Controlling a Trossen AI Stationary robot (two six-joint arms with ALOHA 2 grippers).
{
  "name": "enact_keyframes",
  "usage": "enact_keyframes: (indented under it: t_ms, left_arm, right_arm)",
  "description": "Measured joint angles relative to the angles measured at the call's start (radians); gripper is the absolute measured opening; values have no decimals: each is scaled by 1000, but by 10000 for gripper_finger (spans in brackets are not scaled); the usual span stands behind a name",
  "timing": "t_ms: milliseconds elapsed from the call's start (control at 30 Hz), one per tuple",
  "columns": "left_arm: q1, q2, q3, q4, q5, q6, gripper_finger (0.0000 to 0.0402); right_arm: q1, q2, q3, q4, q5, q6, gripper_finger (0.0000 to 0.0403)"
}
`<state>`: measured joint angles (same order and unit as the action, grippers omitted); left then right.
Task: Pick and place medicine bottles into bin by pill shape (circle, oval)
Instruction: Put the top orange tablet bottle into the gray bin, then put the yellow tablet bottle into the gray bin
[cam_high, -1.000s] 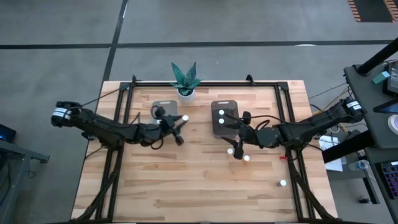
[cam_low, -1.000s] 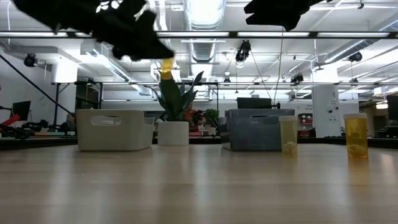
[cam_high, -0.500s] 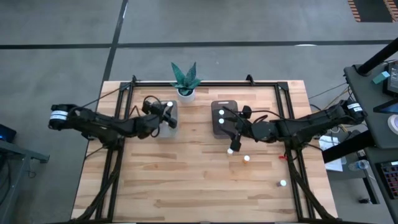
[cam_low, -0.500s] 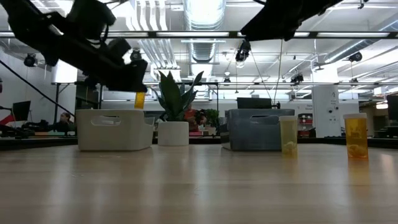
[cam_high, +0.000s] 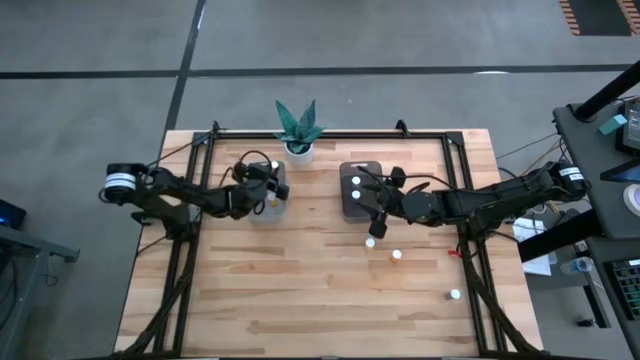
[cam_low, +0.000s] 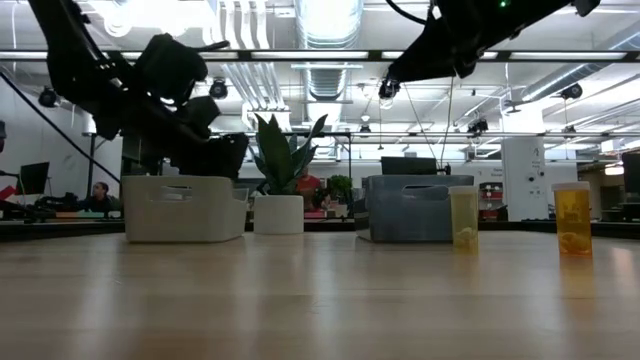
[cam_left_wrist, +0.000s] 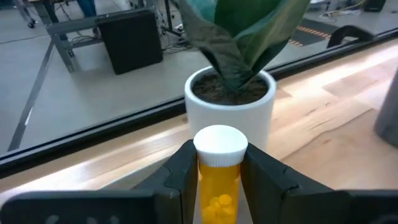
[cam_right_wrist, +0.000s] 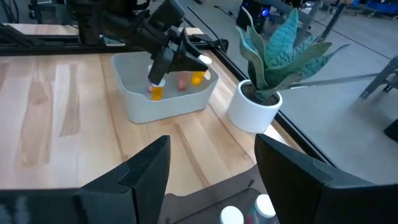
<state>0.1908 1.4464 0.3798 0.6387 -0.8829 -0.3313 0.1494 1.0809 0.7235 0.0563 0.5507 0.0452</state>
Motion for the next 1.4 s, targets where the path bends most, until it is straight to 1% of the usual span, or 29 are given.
enact_keyframes:
  t_ms: [200,433,733,967,1200,1300,1400]
  left_arm:
    - [12,60,0,13,-1,-30,87]
    - [12,78,0,14,-1,-32,89]
    - [12,77,0,9,-1,-57,128]
    - [12,77,0,9,-2,-57,134]
    - [12,51,0,8,-6,-51,134]
    - [12,22,0,6,-6,-45,134]
    - [9,-20,0,5,9,-2,134]
  right_arm:
    - [0,1,0,0,0,0,224]
    - [0,1,0,0,0,0,224]
    - [0,1,0,0,-1,0,224]
    - [0,1,0,0,-1,0,224]
    - [0,1,0,-1,-1,0,224]
    - [0,1,0,-1,-1,0,224]
    - [0,1,0,-2,-1,0,224]
